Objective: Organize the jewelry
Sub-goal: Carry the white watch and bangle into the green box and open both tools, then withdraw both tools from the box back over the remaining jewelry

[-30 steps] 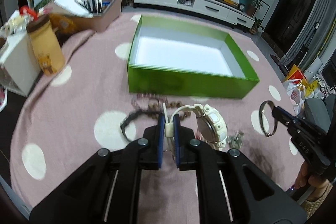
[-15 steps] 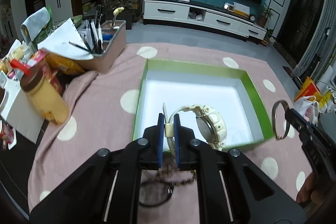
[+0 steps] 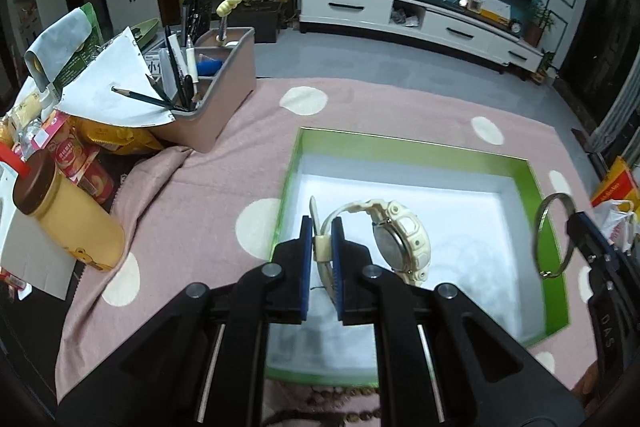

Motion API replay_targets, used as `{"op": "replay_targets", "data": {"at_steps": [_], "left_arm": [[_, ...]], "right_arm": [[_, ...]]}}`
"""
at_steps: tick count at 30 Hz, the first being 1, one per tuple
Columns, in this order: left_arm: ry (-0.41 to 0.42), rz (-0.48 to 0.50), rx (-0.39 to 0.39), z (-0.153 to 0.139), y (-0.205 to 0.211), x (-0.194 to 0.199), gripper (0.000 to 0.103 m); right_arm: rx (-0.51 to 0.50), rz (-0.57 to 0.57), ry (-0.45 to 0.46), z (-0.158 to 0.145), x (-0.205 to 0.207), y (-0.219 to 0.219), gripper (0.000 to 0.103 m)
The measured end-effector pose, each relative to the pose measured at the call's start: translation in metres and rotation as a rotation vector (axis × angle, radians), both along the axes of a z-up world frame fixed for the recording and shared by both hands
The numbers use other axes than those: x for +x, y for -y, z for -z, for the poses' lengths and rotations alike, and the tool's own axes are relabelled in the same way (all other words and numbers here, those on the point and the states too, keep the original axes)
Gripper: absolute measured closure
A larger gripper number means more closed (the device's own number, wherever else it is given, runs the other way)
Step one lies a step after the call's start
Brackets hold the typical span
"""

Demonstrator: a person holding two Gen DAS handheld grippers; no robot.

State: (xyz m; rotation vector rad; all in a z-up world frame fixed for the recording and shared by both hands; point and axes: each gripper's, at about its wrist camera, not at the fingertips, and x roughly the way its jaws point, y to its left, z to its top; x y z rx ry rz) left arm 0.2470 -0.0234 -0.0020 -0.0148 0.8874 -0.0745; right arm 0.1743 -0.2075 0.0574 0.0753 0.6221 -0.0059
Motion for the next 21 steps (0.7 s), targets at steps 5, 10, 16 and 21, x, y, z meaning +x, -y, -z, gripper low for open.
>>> {"op": "replay_targets", "data": {"at_steps": [5, 10, 16, 21], "left_arm": [[-0.034, -0.015, 0.018, 0.015, -0.001, 0.012, 0.088], [-0.026, -0.007, 0.024, 0.016, 0.002, 0.009, 0.077], [0.005, 0.021, 0.023, 0.007, 0.005, -0.011, 0.053], [0.024, 0.041, 0.013, -0.002, 0.002, -0.038, 0.034]], "right_arm": [[0.002, 0.006, -0.039, 0.014, 0.015, 0.001, 0.094], [0.021, 0.020, -0.051, 0.022, 0.013, 0.003, 0.065], [0.078, 0.018, -0.033, 0.014, -0.011, 0.009, 0.059], [0.100, 0.005, -0.022, 0.008, -0.039, 0.006, 0.049]]}}
